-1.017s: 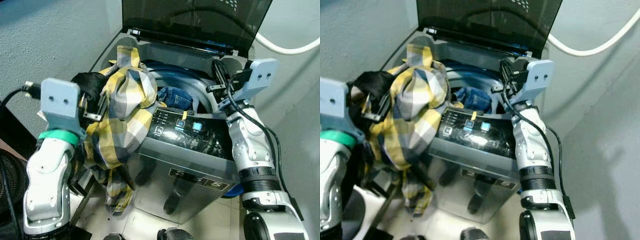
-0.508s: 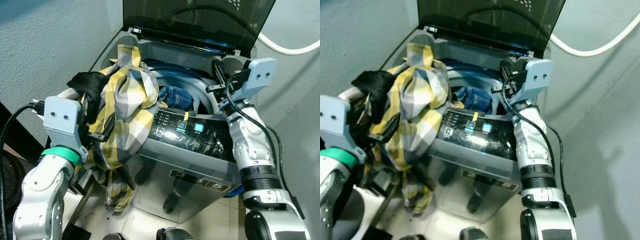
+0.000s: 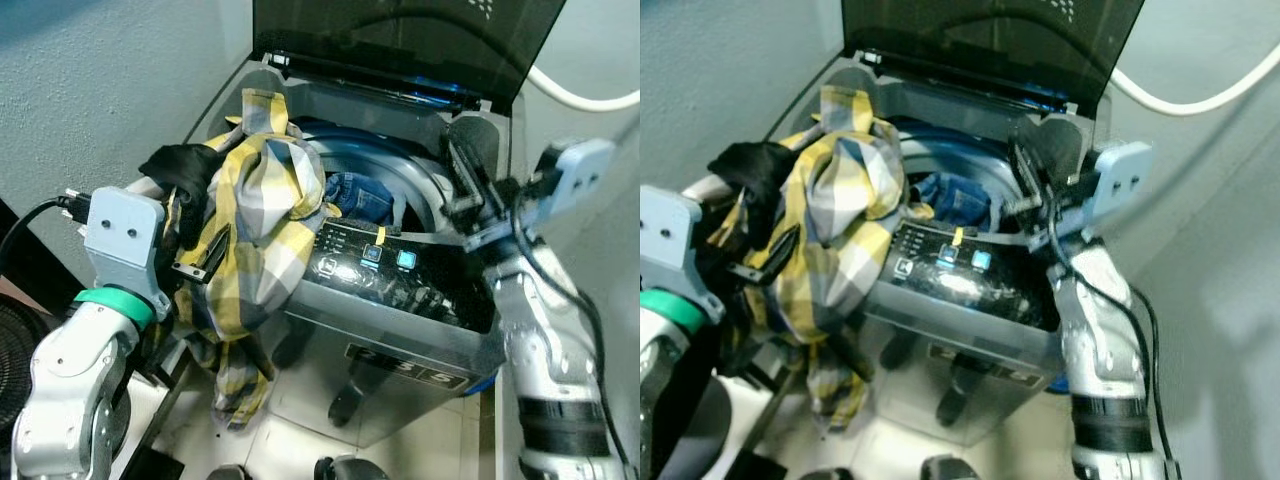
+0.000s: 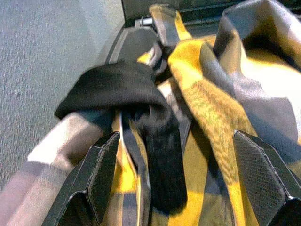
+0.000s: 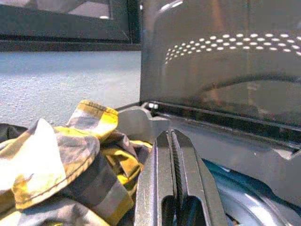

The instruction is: Clothes washing

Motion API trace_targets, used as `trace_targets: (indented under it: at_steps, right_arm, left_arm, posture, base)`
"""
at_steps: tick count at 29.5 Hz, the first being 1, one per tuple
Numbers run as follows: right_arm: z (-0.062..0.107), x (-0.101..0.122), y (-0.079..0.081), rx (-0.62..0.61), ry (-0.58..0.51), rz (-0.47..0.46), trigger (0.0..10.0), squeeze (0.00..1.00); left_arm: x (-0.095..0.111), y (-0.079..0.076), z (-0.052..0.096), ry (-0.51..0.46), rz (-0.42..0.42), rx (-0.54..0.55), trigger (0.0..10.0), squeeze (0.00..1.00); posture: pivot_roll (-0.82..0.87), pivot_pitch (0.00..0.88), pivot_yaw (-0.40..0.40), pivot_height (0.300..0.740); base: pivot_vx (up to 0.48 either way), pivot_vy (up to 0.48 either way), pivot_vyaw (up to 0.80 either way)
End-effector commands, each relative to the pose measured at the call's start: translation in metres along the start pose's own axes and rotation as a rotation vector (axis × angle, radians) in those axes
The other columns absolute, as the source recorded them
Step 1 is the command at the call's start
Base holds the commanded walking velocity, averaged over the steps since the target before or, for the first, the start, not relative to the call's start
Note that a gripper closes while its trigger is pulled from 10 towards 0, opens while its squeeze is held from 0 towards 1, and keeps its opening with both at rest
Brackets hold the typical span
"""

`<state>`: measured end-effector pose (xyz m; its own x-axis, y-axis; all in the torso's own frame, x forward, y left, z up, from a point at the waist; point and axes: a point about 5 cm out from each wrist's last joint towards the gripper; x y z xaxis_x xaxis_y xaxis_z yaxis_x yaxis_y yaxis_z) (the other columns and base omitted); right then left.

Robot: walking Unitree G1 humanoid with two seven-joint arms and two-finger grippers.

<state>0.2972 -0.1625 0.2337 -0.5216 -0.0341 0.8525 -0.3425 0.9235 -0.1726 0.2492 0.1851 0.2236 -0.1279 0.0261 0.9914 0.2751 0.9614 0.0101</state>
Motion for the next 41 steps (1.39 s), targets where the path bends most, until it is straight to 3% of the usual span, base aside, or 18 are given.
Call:
trace_targets:
  at_steps: [1, 3, 6, 8, 10, 12, 15, 32, 41]
  right_arm:
    - [0.001, 0.004, 0.002, 0.015, -0.006, 0.008, 10.0, 0.00]
    - [0.002, 0.003, 0.005, 0.035, -0.005, 0.018, 10.0, 0.00]
    - [-0.012, 0.002, 0.013, -0.012, -0.024, -0.011, 10.0, 0.00]
    - [-0.012, 0.002, 0.013, -0.012, -0.024, -0.011, 10.0, 0.00]
    - [-0.031, 0.005, 0.023, -0.060, -0.057, -0.033, 10.0, 0.00]
    - [-0.037, 0.006, 0.028, -0.065, -0.070, -0.033, 10.0, 0.00]
    - [-0.044, 0.012, 0.037, -0.055, -0.088, -0.043, 10.0, 0.00]
    - [-0.048, 0.012, 0.044, -0.060, -0.080, -0.044, 10.0, 0.00]
    - [-0.049, 0.011, 0.046, -0.057, -0.079, -0.046, 10.0, 0.00]
  left_arm:
    - [0.003, -0.001, 0.000, -0.010, -0.002, -0.022, 10.0, 0.00]
    - [0.011, -0.004, -0.004, -0.050, -0.019, -0.042, 10.0, 0.00]
    - [0.038, -0.014, -0.020, -0.177, -0.067, -0.064, 10.0, 0.00]
    - [0.038, -0.014, -0.020, -0.177, -0.067, -0.064, 10.0, 0.00]
    - [0.053, -0.025, -0.030, -0.251, -0.066, -0.096, 10.0, 0.00]
    - [0.057, -0.028, -0.032, -0.269, -0.062, -0.106, 10.0, 0.00]
    - [0.058, -0.031, -0.037, -0.281, -0.037, -0.106, 10.0, 0.00]
    - [0.056, -0.034, -0.048, -0.290, 0.002, -0.092, 10.0, 0.00]
    - [0.056, -0.033, -0.049, -0.296, -0.003, -0.082, 10.0, 0.00]
  posture:
    - [0.06, 0.043, 0.004, 0.728]
    - [0.06, 0.037, 0.010, 0.728]
    - [0.07, 0.022, 0.010, 0.728]
    - [0.07, 0.022, 0.010, 0.728]
    - [0.08, 0.010, 0.009, 0.728]
    - [0.08, 0.010, 0.009, 0.728]
    - [0.07, 0.003, 0.006, 0.728]
    - [0.06, 0.000, 0.007, 0.728]
    - [0.06, 0.000, 0.003, 0.728]
  base:
    - [0.000, 0.000, 0.00]
    - [0.000, 0.000, 0.00]
    - [0.000, 0.000, 0.00]
    - [0.000, 0.000, 0.00]
    - [0.000, 0.000, 0.00]
    - [0.000, 0.000, 0.00]
    - [0.000, 0.000, 0.00]
    - [0.000, 0.000, 0.00]
    - [-0.300, 0.000, 0.00]
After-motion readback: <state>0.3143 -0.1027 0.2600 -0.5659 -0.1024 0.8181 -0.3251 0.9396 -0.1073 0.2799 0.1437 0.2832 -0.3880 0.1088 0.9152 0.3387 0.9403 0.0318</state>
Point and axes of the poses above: a point about 5 cm out from each wrist's last joint towards the gripper, its own z axis pointing back from the gripper into the wrist, its own x axis along the axis of the wrist's last joint, y = z × x, and after that the axes turned 12 degrees about z, right-handed
